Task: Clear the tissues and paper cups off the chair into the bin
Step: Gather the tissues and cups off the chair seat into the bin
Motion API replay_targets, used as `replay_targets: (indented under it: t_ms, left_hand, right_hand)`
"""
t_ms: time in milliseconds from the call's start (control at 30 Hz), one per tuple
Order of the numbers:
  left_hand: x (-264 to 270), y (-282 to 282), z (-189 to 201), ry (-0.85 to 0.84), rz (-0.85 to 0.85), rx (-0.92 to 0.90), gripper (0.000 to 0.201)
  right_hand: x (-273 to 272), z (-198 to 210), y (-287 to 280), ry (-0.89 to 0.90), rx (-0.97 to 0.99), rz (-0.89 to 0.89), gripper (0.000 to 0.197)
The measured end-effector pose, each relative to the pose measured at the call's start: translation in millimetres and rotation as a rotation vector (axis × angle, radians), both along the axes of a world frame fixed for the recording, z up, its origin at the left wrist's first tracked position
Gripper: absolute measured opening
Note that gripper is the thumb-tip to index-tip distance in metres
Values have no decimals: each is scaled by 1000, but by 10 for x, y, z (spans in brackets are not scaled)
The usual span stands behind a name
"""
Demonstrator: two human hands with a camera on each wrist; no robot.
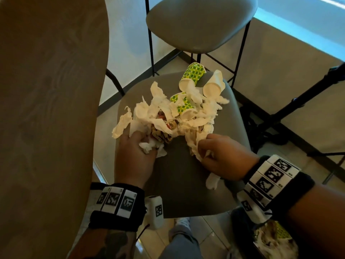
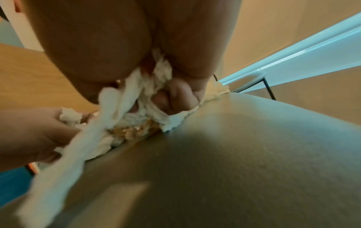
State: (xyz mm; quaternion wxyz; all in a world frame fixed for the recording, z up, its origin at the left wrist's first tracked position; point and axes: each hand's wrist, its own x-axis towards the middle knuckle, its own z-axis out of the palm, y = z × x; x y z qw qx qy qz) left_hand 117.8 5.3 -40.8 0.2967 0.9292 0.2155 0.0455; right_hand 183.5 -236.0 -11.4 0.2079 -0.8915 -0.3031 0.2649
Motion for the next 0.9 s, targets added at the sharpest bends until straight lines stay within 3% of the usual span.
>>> replay_targets:
  t_ms: [67, 200, 333, 533, 600, 733, 900]
  left_hand:
    - [-32, -15, 63, -36, -29, -11, 19]
    - [-158, -111, 260, -79, -92, -63, 39]
    - [-293, -164, 402, -62, -98, -79, 41]
    - [-418, -150, 416, -36, -81, -81, 41]
    - [-429, -151, 424, -73, -79, -76, 42]
    - [-443, -174, 571, -228, -108, -38, 39]
    - [-513, -325, 794, -351, -186, -36, 41]
  right_hand:
    - [-5, 85, -10, 15, 65, -47, 7]
    - [-20, 215, -23, 109, 207, -166, 19]
    - [-48, 154, 12, 105, 243, -246, 34]
    - [-118, 130, -6, 145, 257, -244, 19]
    - [-102, 135, -49, 115, 286, -288, 16]
    - [-39, 225, -102, 66, 364, -367, 33]
    - [21, 251, -40, 117, 239, -249, 26]
